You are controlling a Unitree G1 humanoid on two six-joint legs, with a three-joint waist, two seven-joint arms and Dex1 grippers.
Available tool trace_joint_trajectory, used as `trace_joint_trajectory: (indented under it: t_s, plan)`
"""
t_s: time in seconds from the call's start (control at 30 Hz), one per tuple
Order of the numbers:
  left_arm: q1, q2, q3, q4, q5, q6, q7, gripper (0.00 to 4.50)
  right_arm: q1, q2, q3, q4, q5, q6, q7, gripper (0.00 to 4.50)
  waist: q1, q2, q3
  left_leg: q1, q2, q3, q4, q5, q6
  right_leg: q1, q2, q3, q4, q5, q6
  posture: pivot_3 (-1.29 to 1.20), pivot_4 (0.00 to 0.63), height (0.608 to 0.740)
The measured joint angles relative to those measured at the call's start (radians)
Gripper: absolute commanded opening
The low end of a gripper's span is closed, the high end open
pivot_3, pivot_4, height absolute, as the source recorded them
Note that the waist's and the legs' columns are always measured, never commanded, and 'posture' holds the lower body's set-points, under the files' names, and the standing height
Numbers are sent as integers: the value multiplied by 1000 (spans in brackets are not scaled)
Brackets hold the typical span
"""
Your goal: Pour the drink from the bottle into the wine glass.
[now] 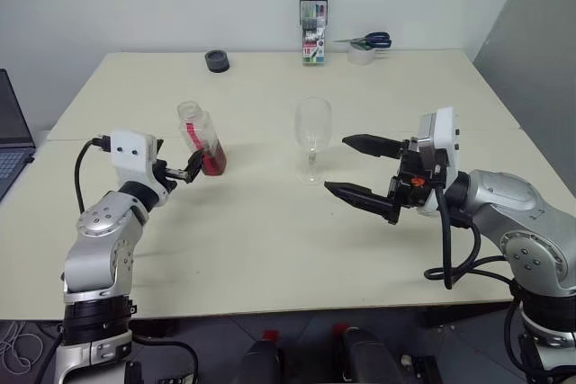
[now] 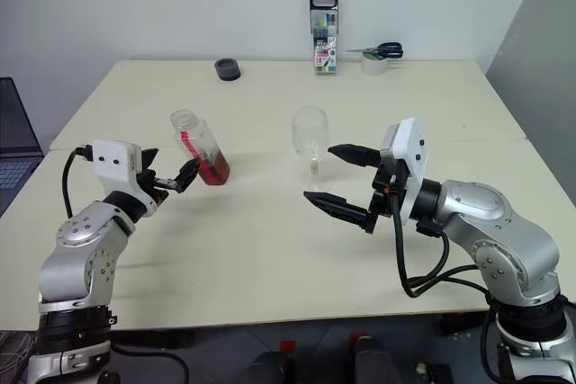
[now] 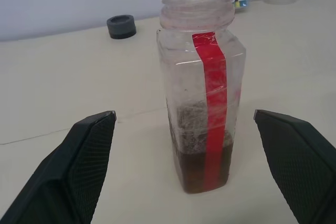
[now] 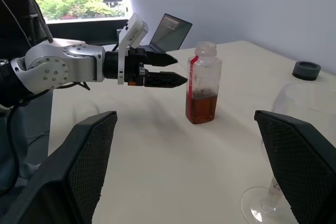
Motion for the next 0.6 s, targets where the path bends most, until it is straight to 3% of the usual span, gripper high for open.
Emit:
trace_joint_trajectory:
  t_s: [0.6]
  plan:
    - [-168, -2, -51, 265, 46, -148, -81, 4500, -1, 16, -2, -2, 4, 26, -49, 4467, -1, 0, 0, -1, -1, -1, 0, 0, 0, -1, -1, -1, 0, 0, 0, 0, 150, 740]
